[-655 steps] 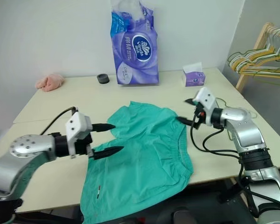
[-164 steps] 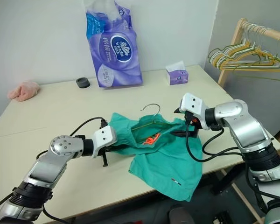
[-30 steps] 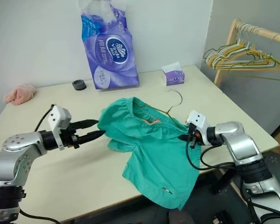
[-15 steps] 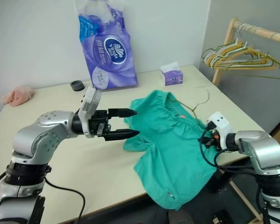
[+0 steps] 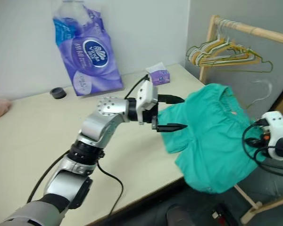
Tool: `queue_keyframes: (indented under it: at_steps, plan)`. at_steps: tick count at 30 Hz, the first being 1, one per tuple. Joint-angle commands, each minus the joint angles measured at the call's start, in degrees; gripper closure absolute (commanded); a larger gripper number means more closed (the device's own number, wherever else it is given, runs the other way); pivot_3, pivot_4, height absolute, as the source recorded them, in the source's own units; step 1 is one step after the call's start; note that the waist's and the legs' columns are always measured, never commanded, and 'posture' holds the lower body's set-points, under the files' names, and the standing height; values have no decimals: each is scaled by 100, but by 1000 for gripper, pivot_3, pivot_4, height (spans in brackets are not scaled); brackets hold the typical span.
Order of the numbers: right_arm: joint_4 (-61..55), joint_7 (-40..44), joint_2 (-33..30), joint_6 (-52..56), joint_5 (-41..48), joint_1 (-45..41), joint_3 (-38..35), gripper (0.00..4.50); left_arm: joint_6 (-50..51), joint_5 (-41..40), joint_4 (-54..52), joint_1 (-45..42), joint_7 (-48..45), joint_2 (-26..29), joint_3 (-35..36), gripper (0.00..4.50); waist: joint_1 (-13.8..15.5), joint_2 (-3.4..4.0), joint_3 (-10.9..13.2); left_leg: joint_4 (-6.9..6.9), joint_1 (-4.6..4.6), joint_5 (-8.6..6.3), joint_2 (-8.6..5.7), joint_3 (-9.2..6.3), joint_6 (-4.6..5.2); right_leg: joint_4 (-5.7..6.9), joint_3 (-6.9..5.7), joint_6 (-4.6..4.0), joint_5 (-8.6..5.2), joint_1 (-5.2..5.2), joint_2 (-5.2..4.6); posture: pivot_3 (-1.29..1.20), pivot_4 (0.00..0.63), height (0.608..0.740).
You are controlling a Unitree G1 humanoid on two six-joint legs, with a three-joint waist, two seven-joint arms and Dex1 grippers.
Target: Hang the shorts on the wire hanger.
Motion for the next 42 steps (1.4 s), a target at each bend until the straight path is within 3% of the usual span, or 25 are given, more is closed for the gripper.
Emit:
queue_keyframes:
  at_steps: [1, 9, 14, 19, 24, 31, 42]
  plan:
    - [356, -335, -181, -225, -91, -380, -261, 4500, -247, 153, 180, -427, 168, -302, 13, 22, -115, 4, 13, -1, 0, -3, 0, 6, 4, -1, 4, 4, -2, 2, 0, -570, 81, 740]
    - [1939, -1113, -542, -736, -475, -1892, 181, 4500, -847, 730, 813, -1038, 637, -999, -66, 22, -379, 43, 88, -4, 44, -38, -15, 42, 62, -60, 11, 36, -8, 77, 0, -557, 99, 740]
    - [3917, -1230, -827, -1758, -975, -3447, 1042, 4500, -1142, 958, 1112, -1270, 750, -1155, -81, 22, -462, 51, 209, -9, 103, -47, -36, 54, 73, -72, 25, 71, -26, 137, -12, -533, 114, 740]
    - [6074, -1306, -866, -2943, -1578, -4940, 1711, 4500, -1107, 907, 1236, -1491, 773, -1297, 22, 22, -507, 54, 315, -8, 104, -48, -64, 61, 76, -69, 32, 94, -34, 142, -42, -506, 124, 740]
    - [7633, -1497, -866, -3993, -2087, -5921, 2077, 4500, -1136, 840, 1360, -1730, 731, -1374, 119, 22, -500, 51, 389, -4, 105, -48, -74, 75, 76, -66, 44, 104, -31, 141, -52, -483, 135, 740]
    - [8628, -1919, -925, -4899, -2579, -6207, 2227, 4500, -1146, 867, 1463, -1985, 830, -1503, 199, 22, -485, 41, 501, -3, 105, -48, -75, 85, 76, -66, 53, 114, -31, 143, -51, -441, 156, 740]
    - [8901, -2303, -879, -5224, -2728, -6172, 2046, 4500, -1047, 880, 1317, -1920, 867, -1522, 163, 22, -366, 36, 557, -3, 132, -48, -75, 183, 76, -75, 159, 180, -21, 140, -42, -398, 168, 740]
